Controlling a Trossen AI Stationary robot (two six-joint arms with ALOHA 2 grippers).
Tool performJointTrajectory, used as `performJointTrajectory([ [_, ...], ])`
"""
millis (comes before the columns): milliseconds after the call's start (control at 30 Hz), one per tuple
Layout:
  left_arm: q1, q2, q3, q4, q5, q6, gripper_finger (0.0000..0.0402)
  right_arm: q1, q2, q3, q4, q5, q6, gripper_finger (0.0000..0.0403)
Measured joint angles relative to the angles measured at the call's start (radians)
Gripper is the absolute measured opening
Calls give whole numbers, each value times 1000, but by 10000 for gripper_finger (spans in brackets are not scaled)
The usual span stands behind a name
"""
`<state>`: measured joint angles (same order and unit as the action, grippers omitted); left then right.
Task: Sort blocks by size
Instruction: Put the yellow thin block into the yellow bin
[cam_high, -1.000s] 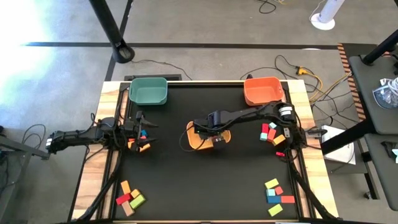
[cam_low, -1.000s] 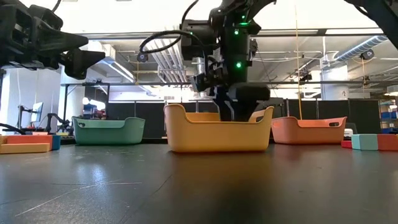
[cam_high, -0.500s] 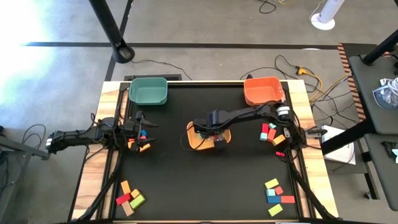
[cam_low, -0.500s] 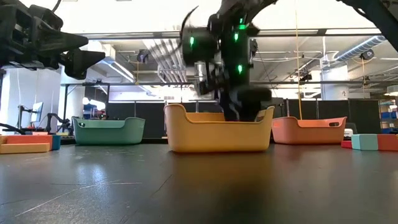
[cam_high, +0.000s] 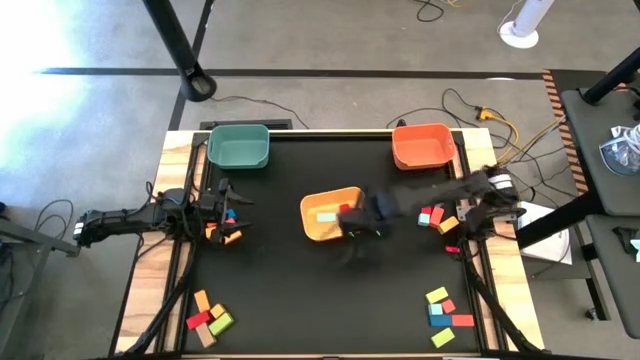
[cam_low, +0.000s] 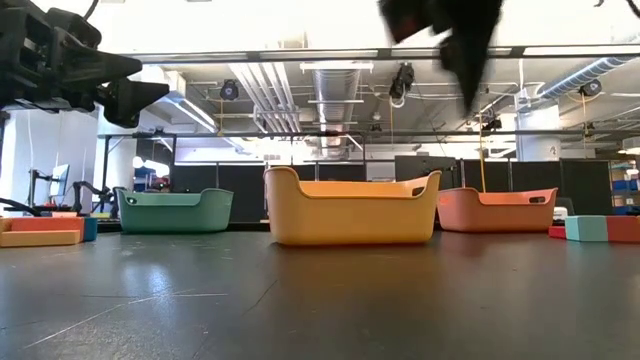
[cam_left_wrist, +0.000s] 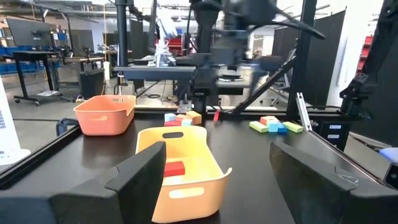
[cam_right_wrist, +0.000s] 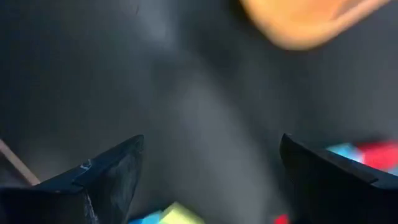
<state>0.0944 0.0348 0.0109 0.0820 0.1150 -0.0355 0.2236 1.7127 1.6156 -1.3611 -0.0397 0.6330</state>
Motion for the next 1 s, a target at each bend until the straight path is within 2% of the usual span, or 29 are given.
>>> performJointTrajectory([
  [100, 0, 1, 0, 0, 0, 0, 274, 152, -43, -83, 6, 4, 177, 363],
  [233, 0, 1, 0, 0, 0, 0, 274, 339, -37, -201, 51, 16, 366, 363],
  [333, 0, 2, 0, 0, 0, 0, 274, 448, -11, -273, 102, 7, 476, 363],
  [433, 0, 2, 0, 0, 0, 0, 274, 524, 15, -316, 93, -48, 543, 363],
  [667, 0, 2, 0, 0, 0, 0, 274, 595, 18, -395, 80, -46, 631, 363],
  [1000, 0, 2, 0, 0, 0, 0, 274, 606, 19, -473, 123, -73, 550, 363],
])
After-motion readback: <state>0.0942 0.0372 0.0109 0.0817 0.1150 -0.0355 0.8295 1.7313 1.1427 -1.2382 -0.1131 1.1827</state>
